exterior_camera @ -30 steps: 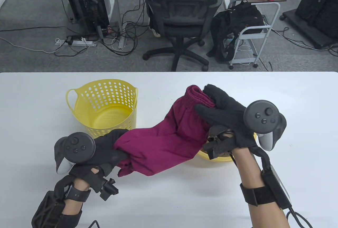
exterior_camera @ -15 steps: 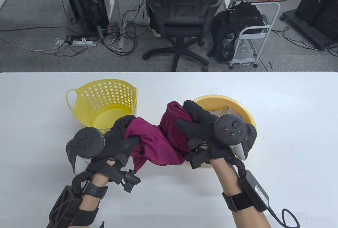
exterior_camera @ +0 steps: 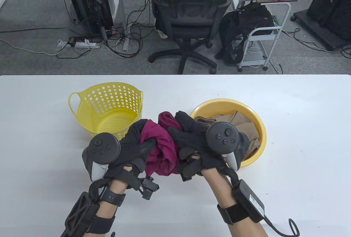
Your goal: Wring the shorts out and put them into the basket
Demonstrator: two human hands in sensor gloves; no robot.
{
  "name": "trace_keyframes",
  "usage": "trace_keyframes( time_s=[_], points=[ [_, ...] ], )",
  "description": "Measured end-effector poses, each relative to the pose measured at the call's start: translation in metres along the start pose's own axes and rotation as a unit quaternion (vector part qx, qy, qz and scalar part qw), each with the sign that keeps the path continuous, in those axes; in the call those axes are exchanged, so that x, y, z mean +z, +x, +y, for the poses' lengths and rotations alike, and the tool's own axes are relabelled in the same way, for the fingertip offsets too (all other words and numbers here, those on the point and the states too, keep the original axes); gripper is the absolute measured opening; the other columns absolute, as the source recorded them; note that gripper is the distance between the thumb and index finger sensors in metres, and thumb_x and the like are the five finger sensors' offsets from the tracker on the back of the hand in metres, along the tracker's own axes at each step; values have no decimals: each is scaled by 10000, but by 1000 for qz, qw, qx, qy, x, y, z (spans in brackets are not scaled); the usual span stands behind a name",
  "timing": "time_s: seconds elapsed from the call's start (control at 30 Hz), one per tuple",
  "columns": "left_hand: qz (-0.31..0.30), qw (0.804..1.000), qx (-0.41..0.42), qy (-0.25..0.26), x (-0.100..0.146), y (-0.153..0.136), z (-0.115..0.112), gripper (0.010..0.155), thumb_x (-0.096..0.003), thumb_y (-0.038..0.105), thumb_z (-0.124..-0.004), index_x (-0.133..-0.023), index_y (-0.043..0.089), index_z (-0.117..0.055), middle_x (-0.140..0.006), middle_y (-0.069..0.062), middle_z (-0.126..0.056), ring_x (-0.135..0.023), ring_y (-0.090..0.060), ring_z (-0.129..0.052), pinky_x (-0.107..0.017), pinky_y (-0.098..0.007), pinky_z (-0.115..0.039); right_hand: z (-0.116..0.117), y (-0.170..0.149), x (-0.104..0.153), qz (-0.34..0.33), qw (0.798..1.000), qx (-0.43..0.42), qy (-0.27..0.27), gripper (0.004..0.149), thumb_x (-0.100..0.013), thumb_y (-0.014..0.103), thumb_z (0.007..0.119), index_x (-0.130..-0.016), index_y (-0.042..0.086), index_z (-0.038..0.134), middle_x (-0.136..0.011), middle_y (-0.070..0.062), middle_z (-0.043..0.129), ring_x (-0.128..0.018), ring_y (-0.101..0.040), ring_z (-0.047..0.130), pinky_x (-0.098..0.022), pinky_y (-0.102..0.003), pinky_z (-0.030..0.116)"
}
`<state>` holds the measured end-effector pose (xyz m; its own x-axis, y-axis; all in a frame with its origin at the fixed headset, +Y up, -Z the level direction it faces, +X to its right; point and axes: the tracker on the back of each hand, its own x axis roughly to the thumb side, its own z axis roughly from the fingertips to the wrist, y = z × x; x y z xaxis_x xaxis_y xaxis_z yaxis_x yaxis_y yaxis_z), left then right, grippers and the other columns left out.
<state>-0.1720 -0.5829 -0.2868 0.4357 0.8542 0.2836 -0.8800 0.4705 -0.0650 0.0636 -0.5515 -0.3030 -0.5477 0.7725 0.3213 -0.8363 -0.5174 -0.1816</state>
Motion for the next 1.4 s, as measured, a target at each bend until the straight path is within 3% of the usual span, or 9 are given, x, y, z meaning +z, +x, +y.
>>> trace_keyframes(
  time_s=[0.2, 0.5, 0.8, 1.23, 1.4],
  points=[
    [-28, 998, 26, -41, 0, -2, -10, 736, -582, 344, -781, -1082, 39, -334, -1098, -348, -462, -958, -643, -627, -605, -718, -592, 4, -2, 0, 15, 999, -26, 12, 544, -492, 396, 910, -870, 18, 809, -752, -228, 949, -550, -415, 1061, -365, -416, 975],
    [-94, 987, 50, -124, 2, -2, -18, 1013, -574, 508, -770, -1099, -36, -95, -1122, -481, -168, -989, -778, -356, -626, -765, -457, 4, -4, 1, 30, 997, -66, 36, 529, -509, 386, 884, -870, 8, 805, -761, -242, 937, -568, -432, 1048, -374, -429, 972],
    [-90, 990, -35, -100, 2, 3, -19, 1232, -448, 466, -981, -1081, -45, -55, -1132, -446, -250, -994, -736, -493, -620, -746, -549, 9, 0, 6, 23, 993, -97, 63, 511, -498, 403, 903, -842, 31, 839, -745, -223, 950, -562, -425, 1053, -366, -421, 980],
    [-70, 995, -72, -14, 7, 2, -10, 1228, -345, 564, -1049, -1104, 1, -265, -1120, -363, -478, -955, -651, -707, -576, -742, -653, 23, 7, 14, 16, 982, -155, 107, 488, -486, 395, 919, -819, 45, 858, -746, -230, 935, -575, -435, 1040, -371, -427, 980],
    [-71, 995, -77, -1, 8, -2, -6, 1195, -347, 586, -1052, -1105, 27, -317, -1105, -319, -560, -946, -613, -764, -575, -728, -683, 27, 9, 14, 4, 981, -154, 120, 488, -491, 400, 910, -820, 43, 854, -734, -234, 932, -579, -439, 1036, -376, -434, 975]
  ],
)
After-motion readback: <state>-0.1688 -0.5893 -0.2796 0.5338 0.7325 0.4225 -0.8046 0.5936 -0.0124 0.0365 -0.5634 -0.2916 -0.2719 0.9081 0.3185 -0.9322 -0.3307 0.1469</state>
